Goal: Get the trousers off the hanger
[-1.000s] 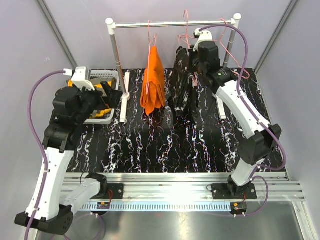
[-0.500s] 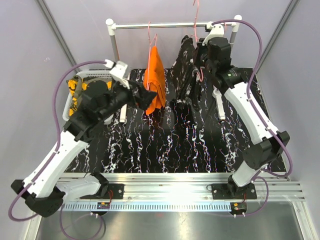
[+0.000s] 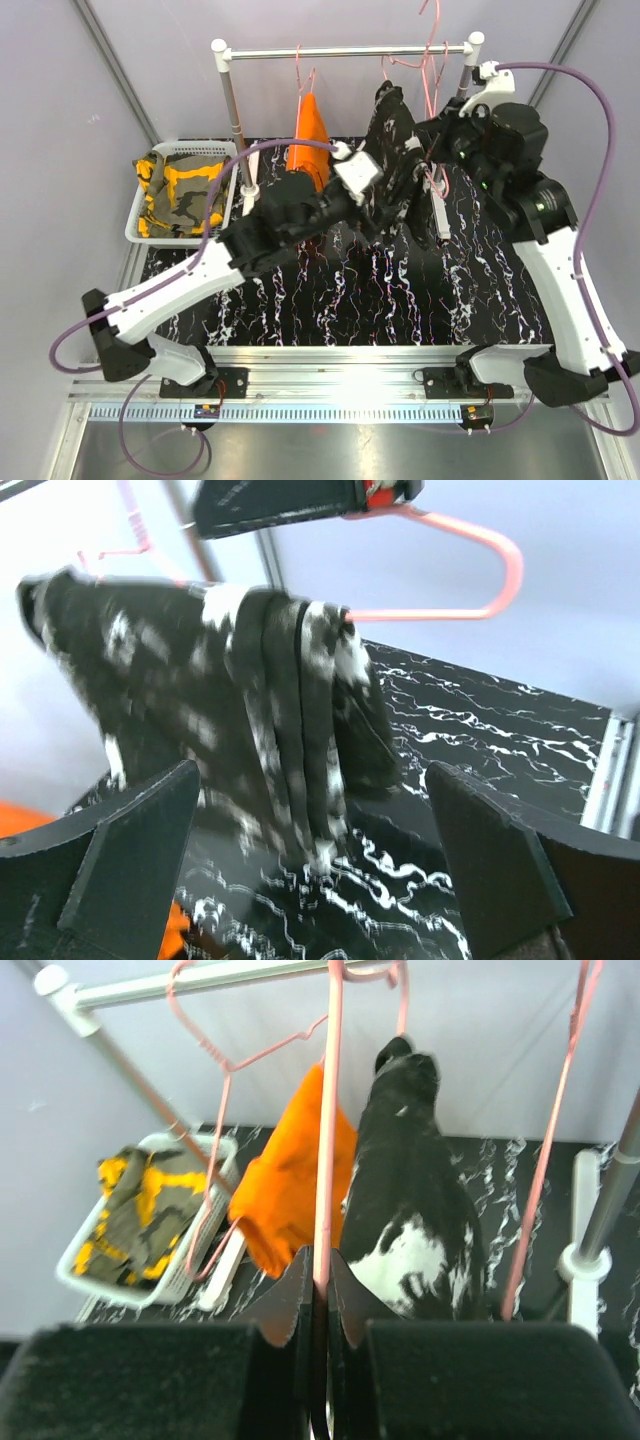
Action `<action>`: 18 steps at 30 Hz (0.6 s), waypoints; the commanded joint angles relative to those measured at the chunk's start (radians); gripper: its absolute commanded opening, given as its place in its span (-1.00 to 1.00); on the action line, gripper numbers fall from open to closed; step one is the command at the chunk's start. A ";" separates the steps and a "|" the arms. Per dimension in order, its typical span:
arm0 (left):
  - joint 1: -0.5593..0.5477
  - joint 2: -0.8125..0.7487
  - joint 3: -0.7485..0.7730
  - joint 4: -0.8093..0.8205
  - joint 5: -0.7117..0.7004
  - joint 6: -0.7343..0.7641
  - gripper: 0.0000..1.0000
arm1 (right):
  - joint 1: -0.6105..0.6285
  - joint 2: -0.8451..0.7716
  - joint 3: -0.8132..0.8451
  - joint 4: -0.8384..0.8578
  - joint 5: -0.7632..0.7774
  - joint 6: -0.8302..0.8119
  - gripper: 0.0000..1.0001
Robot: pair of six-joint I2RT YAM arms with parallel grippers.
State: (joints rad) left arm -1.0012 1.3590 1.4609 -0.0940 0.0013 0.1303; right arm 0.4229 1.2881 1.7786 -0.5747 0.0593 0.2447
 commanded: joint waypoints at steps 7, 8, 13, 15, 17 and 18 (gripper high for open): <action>-0.048 0.204 0.249 -0.022 -0.075 0.046 0.98 | -0.004 -0.226 -0.044 0.139 -0.137 0.068 -1.00; -0.048 0.212 0.262 -0.023 -0.046 0.036 0.98 | -0.004 -0.234 -0.045 0.134 -0.139 0.068 -1.00; -0.063 0.236 0.269 0.002 -0.090 0.037 0.83 | -0.004 -0.283 -0.062 0.127 -0.174 0.091 -1.00; -0.065 0.239 0.274 0.007 -0.103 0.038 0.76 | -0.004 -0.295 -0.067 0.127 -0.184 0.100 -1.00; -0.066 0.241 0.280 0.007 -0.093 0.034 0.76 | -0.004 -0.299 -0.073 0.136 -0.208 0.114 -1.00; -0.068 0.242 0.291 0.001 -0.086 0.032 0.82 | -0.004 -0.302 -0.077 0.137 -0.213 0.119 -1.00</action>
State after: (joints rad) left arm -1.0714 1.5925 1.6924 -0.1341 -0.0624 0.1646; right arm 0.4225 1.0264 1.6833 -0.6338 -0.0967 0.3298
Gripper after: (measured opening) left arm 0.891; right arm 0.088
